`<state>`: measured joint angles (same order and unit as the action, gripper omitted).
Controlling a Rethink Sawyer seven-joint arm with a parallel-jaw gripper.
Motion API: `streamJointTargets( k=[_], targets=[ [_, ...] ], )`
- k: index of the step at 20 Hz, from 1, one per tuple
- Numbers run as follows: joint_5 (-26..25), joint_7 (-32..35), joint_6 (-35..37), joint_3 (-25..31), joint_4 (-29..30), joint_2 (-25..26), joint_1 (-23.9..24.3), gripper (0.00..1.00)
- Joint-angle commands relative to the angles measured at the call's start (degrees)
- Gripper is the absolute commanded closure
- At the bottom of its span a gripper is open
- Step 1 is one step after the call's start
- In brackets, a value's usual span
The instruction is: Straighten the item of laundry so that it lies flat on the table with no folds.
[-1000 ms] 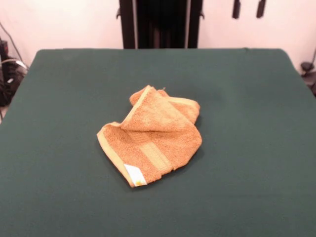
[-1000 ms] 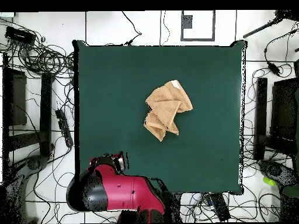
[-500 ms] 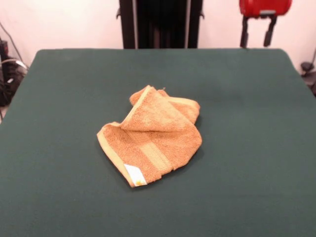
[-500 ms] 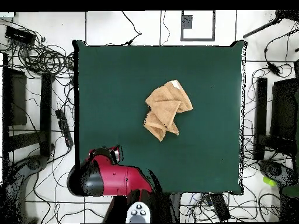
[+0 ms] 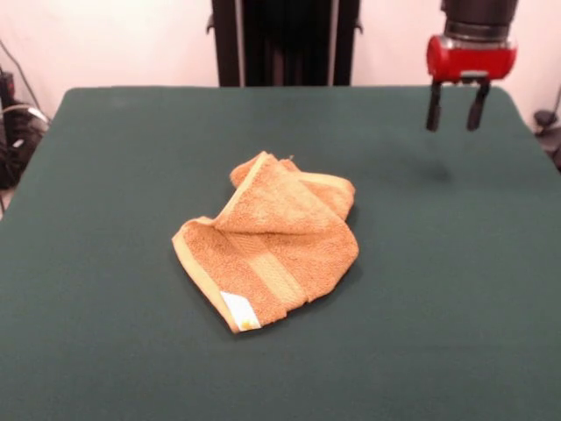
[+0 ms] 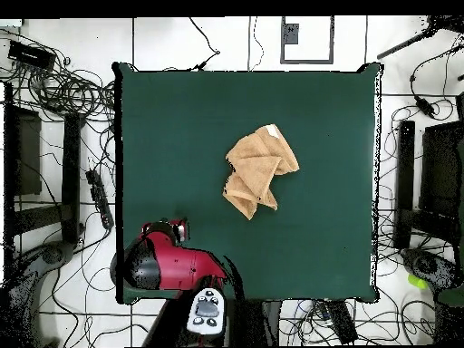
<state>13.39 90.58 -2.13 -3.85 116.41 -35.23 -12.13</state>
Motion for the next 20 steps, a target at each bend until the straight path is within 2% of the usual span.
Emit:
streamJointTargets(
  k=[1,7,12,14,15,17,20],
  targets=[
    [3.68,16.83,-1.39,4.01,1.33,-1.82,0.78,0.00],
    [0.93,13.55,8.35,1.83,9.69,-16.11,3.66,0.00],
    [-0.44,9.79,21.93,-2.04,8.88,-24.75,3.35,0.00],
    [-1.20,9.58,23.41,-4.53,5.82,-23.20,1.52,0.00],
    [-1.26,9.39,21.50,-4.57,4.42,-20.69,1.29,0.00],
    [-0.67,9.49,13.11,-1.00,1.76,-12.39,3.23,0.00],
    [-0.39,11.13,3.55,-1.09,-3.12,-2.30,2.95,0.00]
  ],
)
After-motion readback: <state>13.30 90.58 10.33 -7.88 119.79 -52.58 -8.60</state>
